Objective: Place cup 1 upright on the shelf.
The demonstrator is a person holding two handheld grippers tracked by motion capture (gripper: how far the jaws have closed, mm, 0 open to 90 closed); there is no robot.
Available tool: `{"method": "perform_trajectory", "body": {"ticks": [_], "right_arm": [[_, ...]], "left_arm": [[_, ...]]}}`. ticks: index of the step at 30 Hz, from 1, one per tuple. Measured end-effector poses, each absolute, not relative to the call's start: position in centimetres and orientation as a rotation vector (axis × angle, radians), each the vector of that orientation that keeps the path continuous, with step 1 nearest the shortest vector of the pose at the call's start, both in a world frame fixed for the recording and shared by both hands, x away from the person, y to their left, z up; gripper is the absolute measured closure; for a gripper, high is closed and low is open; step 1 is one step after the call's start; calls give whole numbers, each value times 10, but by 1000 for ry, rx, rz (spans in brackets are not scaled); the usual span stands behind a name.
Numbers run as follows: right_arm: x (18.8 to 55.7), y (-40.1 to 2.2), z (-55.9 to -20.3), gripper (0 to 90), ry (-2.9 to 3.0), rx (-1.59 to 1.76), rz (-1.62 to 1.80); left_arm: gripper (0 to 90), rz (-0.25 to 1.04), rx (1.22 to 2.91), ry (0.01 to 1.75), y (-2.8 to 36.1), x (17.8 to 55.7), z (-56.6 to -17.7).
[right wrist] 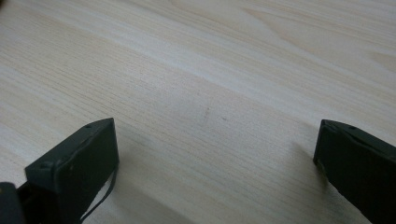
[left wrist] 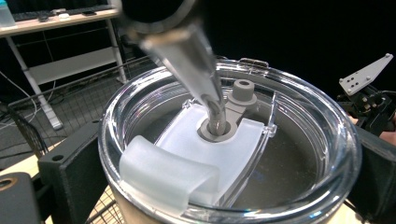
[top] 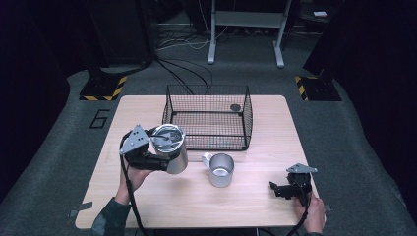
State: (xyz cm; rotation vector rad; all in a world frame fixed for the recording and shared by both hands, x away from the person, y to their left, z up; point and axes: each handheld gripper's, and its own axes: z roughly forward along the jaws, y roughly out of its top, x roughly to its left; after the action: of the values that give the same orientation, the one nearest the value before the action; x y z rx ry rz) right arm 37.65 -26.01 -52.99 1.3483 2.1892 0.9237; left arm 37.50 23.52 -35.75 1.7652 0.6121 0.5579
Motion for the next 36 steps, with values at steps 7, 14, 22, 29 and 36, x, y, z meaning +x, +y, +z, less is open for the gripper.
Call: {"method": "perform_trajectory", "body": {"ticks": [7, 14, 22, 29, 36], "right_arm": [[376, -260, -530, 0, 2189, 1348, 922], [377, -260, -530, 0, 2189, 1348, 923], [376, -260, -530, 0, 2189, 1348, 923], [376, -260, -530, 0, 2189, 1349, 923], [377, -260, -530, 0, 2189, 1348, 923]], "left_arm": [[41, 562, 1766, 588, 229, 383, -343], [41, 561, 1768, 566, 223, 389, -331], [41, 557, 1765, 559, 220, 395, -324], [41, 567, 1765, 558, 218, 403, -319], [41, 558, 1745, 576, 214, 412, -315]]}}
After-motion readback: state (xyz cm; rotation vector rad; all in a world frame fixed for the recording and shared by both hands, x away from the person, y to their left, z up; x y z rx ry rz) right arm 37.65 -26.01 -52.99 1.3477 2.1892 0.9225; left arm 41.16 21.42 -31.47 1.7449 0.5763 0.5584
